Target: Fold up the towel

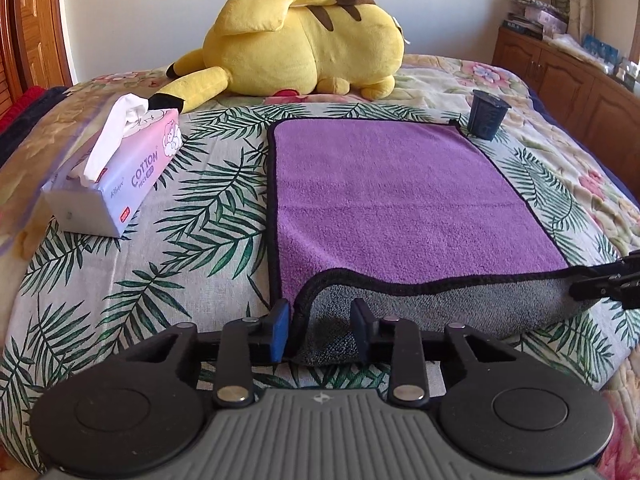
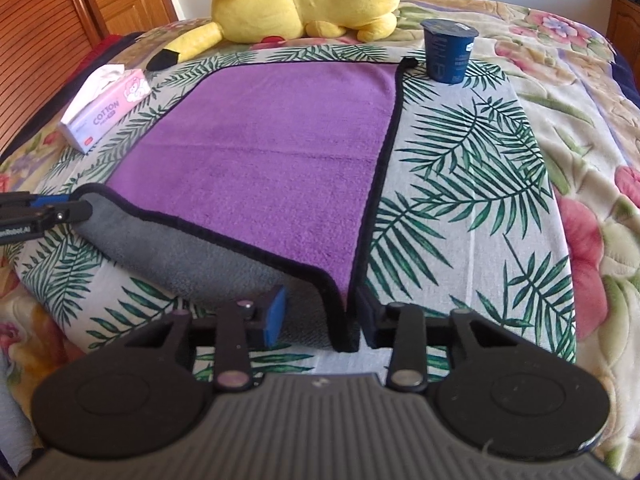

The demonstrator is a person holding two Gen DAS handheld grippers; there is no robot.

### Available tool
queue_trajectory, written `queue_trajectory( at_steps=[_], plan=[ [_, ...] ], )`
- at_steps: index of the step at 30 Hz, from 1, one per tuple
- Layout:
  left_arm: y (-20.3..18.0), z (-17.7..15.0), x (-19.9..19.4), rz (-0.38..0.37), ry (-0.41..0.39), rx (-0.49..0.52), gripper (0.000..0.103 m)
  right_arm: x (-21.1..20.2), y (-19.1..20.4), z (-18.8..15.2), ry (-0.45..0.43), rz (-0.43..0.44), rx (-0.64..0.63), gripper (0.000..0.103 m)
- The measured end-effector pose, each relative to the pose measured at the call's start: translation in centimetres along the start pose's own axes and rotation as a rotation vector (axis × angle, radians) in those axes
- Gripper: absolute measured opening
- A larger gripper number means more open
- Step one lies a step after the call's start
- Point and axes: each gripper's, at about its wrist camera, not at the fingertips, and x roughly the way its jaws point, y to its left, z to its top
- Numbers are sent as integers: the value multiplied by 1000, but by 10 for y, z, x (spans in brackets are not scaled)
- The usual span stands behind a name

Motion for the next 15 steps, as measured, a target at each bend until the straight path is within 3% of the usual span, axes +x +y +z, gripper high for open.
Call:
queue_trajectory(
  at_steps=[4,7,15],
  plan=[
    [0,-3,2,10,10,13,8,-2,1,1,-4,15,-6,30],
    [0,-3,3,14,12,19,0,-2,2,0,-7,11,-12,23],
    [-1,-3,-1,-1,-6,16,0,-3,2,0,-23,13,-25,4]
  ],
)
